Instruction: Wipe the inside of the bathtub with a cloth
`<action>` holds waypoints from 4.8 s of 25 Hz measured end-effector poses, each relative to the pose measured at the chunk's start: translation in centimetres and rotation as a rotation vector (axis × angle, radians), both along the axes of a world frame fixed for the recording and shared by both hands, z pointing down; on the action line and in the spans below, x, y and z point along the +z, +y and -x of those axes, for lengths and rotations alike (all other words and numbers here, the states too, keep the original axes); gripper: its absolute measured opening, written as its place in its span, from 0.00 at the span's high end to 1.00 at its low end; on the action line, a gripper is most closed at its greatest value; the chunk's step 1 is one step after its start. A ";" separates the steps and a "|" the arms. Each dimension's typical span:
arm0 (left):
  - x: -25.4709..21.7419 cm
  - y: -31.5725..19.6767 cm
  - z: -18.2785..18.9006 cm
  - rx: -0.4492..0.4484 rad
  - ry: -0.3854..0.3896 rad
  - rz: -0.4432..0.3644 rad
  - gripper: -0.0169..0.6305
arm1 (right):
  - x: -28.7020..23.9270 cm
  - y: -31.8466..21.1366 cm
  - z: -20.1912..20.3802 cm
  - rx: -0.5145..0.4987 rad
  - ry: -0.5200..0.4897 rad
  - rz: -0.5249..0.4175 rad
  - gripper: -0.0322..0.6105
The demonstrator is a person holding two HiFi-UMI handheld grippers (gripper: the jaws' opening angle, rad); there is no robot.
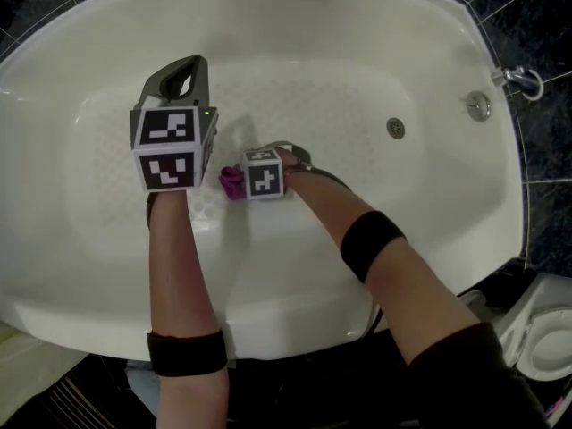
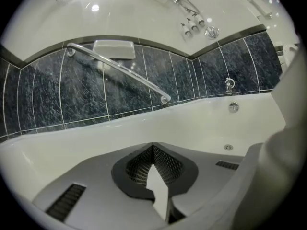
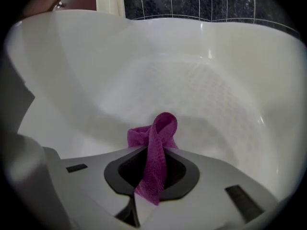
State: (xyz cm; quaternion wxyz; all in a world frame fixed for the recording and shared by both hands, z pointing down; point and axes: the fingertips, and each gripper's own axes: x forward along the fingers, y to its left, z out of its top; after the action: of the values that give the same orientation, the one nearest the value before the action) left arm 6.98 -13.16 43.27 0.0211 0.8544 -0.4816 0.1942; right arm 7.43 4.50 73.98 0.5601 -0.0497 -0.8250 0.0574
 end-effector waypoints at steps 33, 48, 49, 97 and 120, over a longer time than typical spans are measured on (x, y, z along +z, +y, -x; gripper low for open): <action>-4.2 2.1 4.3 -0.086 0.043 -0.066 0.98 | -4.7 7.2 9.1 -0.277 -0.134 0.086 0.83; -3.3 2.9 2.4 -0.065 0.046 -0.041 0.98 | 0.6 11.7 -20.3 -0.140 0.323 0.356 0.83; -3.3 3.0 2.0 -0.060 0.047 -0.043 0.98 | 0.7 11.7 -23.1 -0.101 0.360 0.353 0.83; -2.8 6.8 -8.2 0.222 0.207 -0.126 0.98 | -29.8 -3.4 -33.1 1.231 -0.251 -0.681 0.83; -2.7 9.3 -12.6 0.387 0.106 -0.109 0.98 | -36.7 -2.7 -41.3 1.306 -0.401 -0.798 0.83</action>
State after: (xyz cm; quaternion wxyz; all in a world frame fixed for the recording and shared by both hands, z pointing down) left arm 19.59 -3.81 40.52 -0.0376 0.9399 -0.3163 0.1232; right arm 48.68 1.82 37.29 0.2291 0.6398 -0.7308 0.0641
